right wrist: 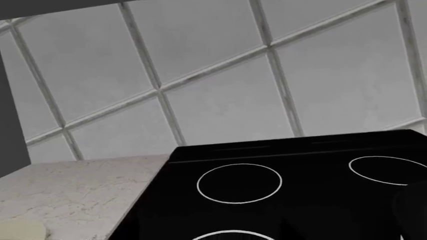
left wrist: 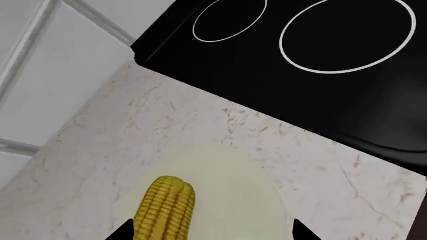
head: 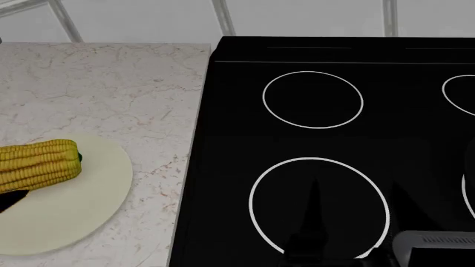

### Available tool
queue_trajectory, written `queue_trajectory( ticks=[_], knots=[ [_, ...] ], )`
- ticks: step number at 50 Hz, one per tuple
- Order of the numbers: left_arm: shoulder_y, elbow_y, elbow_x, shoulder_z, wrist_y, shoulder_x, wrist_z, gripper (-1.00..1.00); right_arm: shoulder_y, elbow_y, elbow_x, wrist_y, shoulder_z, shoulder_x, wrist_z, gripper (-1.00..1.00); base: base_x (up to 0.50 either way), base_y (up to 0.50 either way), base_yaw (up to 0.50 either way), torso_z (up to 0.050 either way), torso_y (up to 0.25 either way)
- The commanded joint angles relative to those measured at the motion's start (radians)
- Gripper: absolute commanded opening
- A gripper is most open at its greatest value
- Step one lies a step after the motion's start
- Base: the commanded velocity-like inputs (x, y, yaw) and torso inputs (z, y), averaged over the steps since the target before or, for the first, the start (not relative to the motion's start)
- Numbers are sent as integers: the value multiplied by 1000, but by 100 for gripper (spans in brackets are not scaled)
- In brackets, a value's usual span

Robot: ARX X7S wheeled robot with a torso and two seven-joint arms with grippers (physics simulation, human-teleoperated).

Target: Pick the corn from the plate and place it in the pan.

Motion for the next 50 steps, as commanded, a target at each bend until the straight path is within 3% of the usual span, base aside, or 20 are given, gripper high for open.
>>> queue_trajectory(
  ticks=[1, 6, 13, 20, 34, 45, 50],
  knots=[
    [19, -43, 76, 64, 9, -52, 12, 100, -23, -14, 16, -3, 15, 3, 9, 100, 0, 0, 0, 0, 0],
    [17, -49, 89, 69, -4, -64, 3, 100, -31, -20, 22, -2, 20, 6, 12, 100, 0, 0, 0, 0, 0],
    [-101, -165, 234, 177, 23, 2, 65, 100, -49, -33, 35, 1, 32, 9, 23, 100, 0, 0, 0, 0, 0],
    [-180, -244, 314, 226, 32, 19, 98, 100, -73, -39, 33, -9, 36, 8, 26, 100, 0, 0, 0, 0, 0],
    [-217, -310, 376, 303, 94, 101, 138, 100, -82, -45, 40, -12, 36, 12, 32, 100, 0, 0, 0, 0, 0],
    [-239, -552, 475, 371, 206, 205, 113, 100, -113, -55, 50, -19, 57, 25, 35, 100, 0, 0, 0, 0, 0],
    [-198, -547, 462, 375, 231, 228, 101, 100, -127, -68, 59, -14, 62, 29, 42, 100, 0, 0, 0, 0, 0]
  ],
)
